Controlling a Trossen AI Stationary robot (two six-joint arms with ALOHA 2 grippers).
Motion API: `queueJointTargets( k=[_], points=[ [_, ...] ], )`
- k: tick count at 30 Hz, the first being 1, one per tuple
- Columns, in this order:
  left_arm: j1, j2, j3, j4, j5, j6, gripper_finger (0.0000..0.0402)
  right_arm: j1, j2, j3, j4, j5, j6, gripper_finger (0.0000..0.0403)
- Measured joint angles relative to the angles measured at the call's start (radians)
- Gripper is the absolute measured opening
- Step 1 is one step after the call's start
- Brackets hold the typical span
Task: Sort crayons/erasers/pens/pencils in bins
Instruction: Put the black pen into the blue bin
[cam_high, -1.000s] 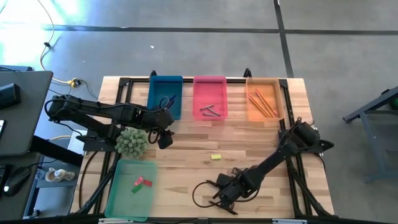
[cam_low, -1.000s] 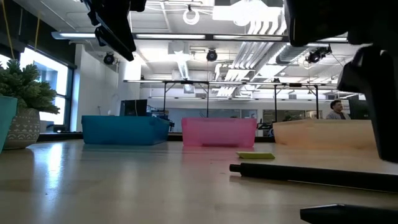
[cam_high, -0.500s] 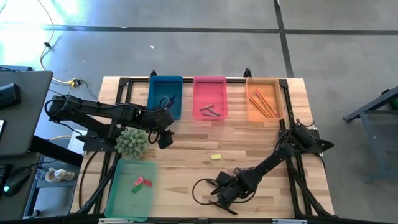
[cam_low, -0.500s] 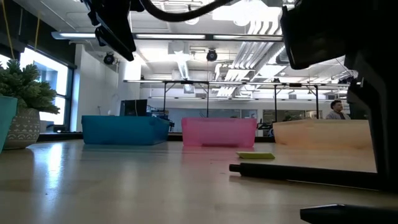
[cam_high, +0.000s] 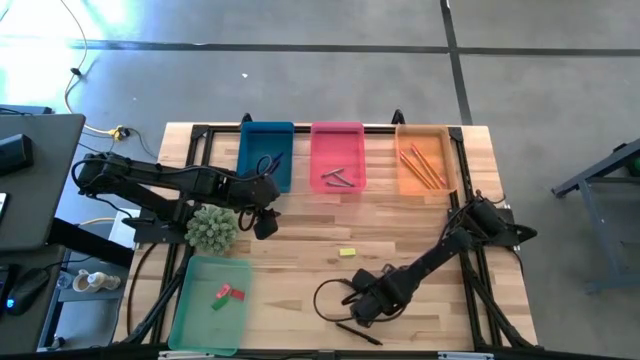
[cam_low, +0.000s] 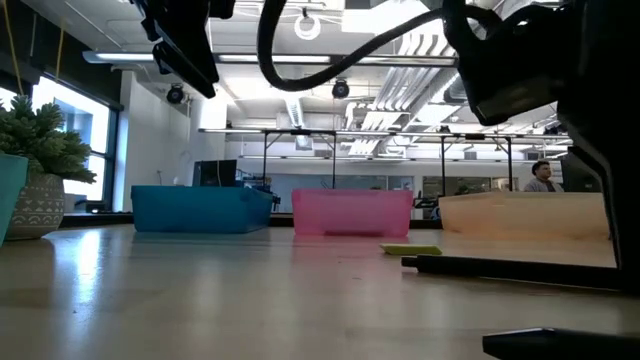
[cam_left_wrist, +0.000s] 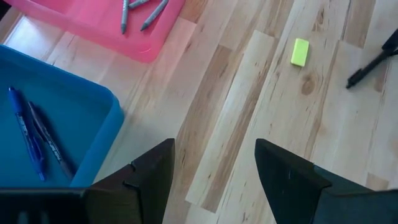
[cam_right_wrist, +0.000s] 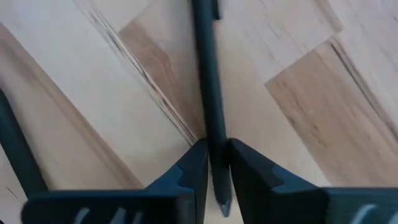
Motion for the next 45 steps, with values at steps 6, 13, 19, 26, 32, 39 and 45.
queueJointTargets(
  k=[6,13,19,26,32,39,45],
  points=[
    [0.0,0.0,0.0,-0.019,0.004,0.015,0.0209,-0.018,0.0,-0.001,-0.005,0.001,-0.034,0.0031],
    [0.0,0.0,0.0,-0.078,0.07,0.017,0.0209,-0.024,0.0,-0.002,-0.011,0.017,-0.063,0.0007],
    [-0.036,0.0,0.0,-0.096,0.118,0.034,0.0209,-0.017,0.0,-0.003,-0.01,0.035,-0.071,0.0005],
    [-0.136,0.0,0.0,-0.068,0.103,0.047,0.0209,0.001,0.003,0.031,-0.013,0.053,-0.089,0.0004],
    [-0.208,0.0,0.0,0.037,0.084,0.02,0.0209,0.0,0.012,0.101,-0.046,0.113,-0.09,0.0003],
    [-0.279,0.013,0.0,0.076,0.077,0.009,0.0209,0.004,0.01,0.178,-0.053,0.173,-0.09,0.0003],
    [-0.33,0.017,0.0,0.082,0.078,0.002,0.0209,0.022,0.008,0.298,-0.164,0.271,-0.091,0.0003]
  ],
)
